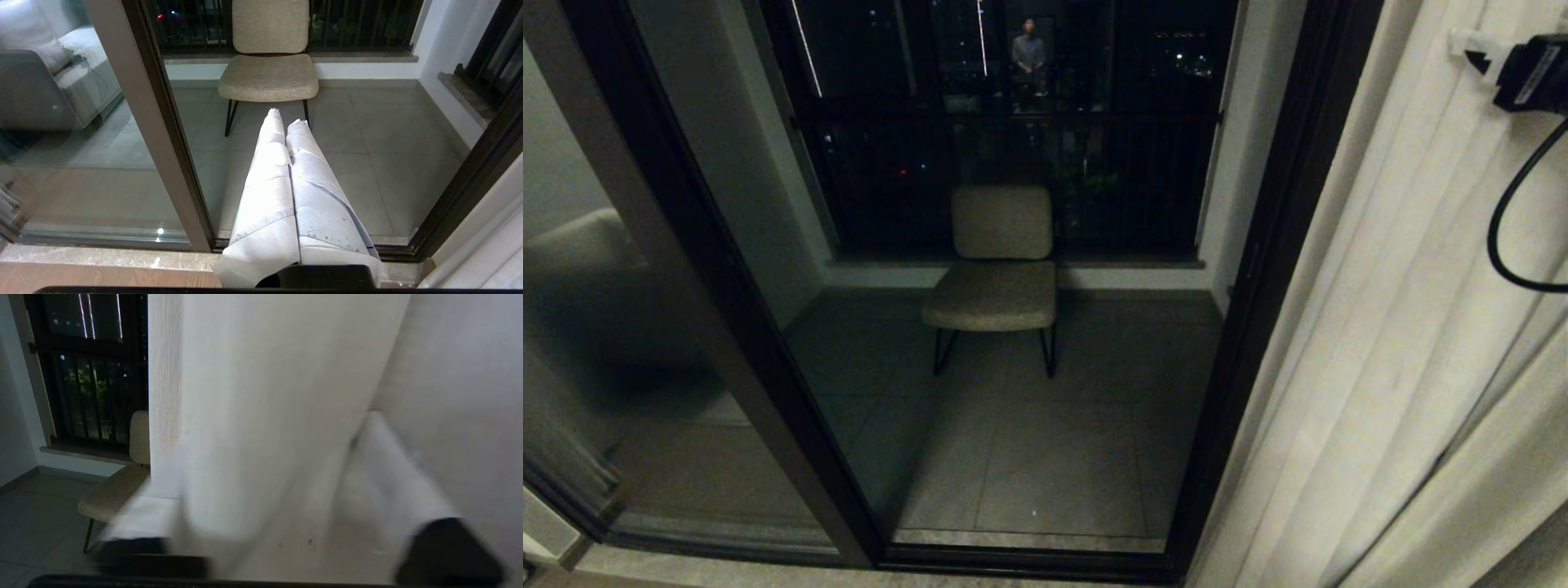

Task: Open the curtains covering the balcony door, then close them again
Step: Close the inner curtains on both sides

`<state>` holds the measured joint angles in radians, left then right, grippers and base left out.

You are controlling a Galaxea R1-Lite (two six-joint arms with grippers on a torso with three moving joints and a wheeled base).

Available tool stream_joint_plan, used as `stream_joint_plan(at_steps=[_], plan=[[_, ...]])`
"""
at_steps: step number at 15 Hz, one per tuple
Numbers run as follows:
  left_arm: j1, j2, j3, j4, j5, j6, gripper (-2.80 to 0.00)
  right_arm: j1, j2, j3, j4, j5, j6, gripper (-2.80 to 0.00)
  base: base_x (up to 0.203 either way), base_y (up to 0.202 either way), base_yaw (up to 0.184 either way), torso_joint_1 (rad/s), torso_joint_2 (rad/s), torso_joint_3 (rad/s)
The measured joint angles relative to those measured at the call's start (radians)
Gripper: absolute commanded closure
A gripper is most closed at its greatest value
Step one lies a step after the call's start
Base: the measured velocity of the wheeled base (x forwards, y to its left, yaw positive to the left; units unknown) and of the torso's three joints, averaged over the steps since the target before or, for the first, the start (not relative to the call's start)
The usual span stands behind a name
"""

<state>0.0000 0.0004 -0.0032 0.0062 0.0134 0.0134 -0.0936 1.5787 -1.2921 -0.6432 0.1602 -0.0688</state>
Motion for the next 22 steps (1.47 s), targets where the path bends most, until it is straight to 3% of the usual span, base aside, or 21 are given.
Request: stream_joint_plan(at_steps=[22], plan=[[0.0,0.0,0.0,0.0,0.0,0.0,0.0,0.013,-0.049,0.044,-0.031,-0.002,-0.003,0.0,0.0,0.0,0.0,0.0,0.0,0.0]])
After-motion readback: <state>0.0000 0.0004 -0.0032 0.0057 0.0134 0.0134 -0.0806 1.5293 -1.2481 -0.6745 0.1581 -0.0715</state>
